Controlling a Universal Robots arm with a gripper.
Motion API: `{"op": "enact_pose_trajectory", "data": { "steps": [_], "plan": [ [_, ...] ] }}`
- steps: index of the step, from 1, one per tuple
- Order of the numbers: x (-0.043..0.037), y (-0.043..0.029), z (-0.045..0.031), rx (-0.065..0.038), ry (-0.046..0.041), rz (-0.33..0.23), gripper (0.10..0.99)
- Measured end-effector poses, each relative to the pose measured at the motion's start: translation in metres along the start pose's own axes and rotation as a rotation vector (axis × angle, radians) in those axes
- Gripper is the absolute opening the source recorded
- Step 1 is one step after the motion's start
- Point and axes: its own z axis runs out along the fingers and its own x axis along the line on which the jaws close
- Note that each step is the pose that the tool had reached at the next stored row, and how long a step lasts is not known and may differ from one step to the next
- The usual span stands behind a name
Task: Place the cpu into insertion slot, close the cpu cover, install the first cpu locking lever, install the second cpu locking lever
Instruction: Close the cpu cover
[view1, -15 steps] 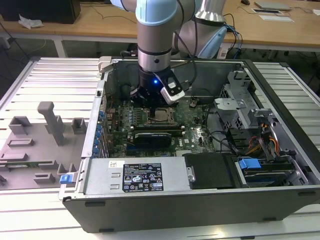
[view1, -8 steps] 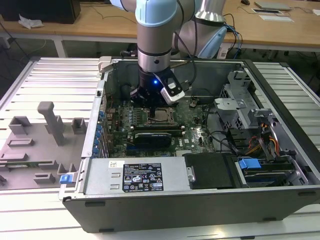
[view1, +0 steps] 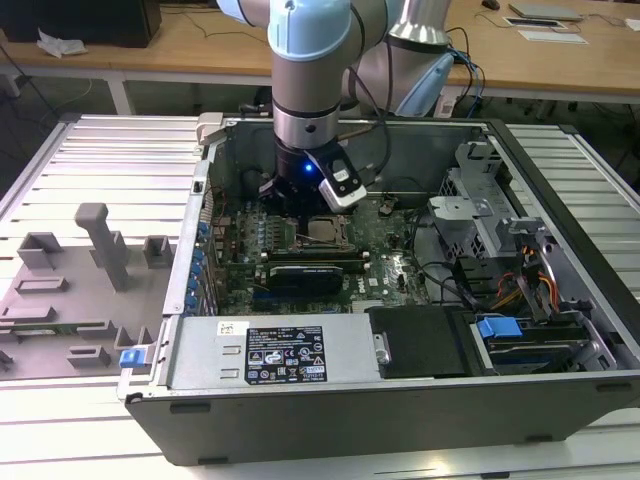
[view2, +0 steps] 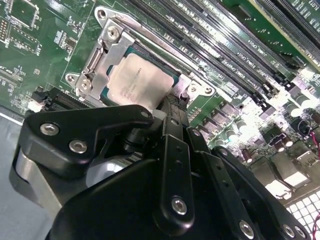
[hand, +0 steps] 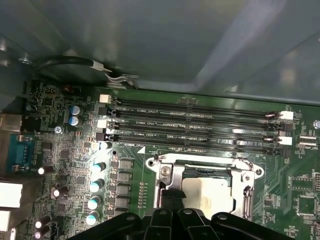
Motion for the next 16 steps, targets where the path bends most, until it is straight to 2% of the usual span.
{"op": "enact_pose_trajectory", "data": {
  "steps": [10, 16],
  "plan": [
    [-0.0052, -0.0004, -0.0001, -0.001, -0.0003, 0.0, 0.106],
    [-0.0054, 0.0006, -0.0138, 0.0, -0.0001, 0.0, 0.106]
  ]
}}
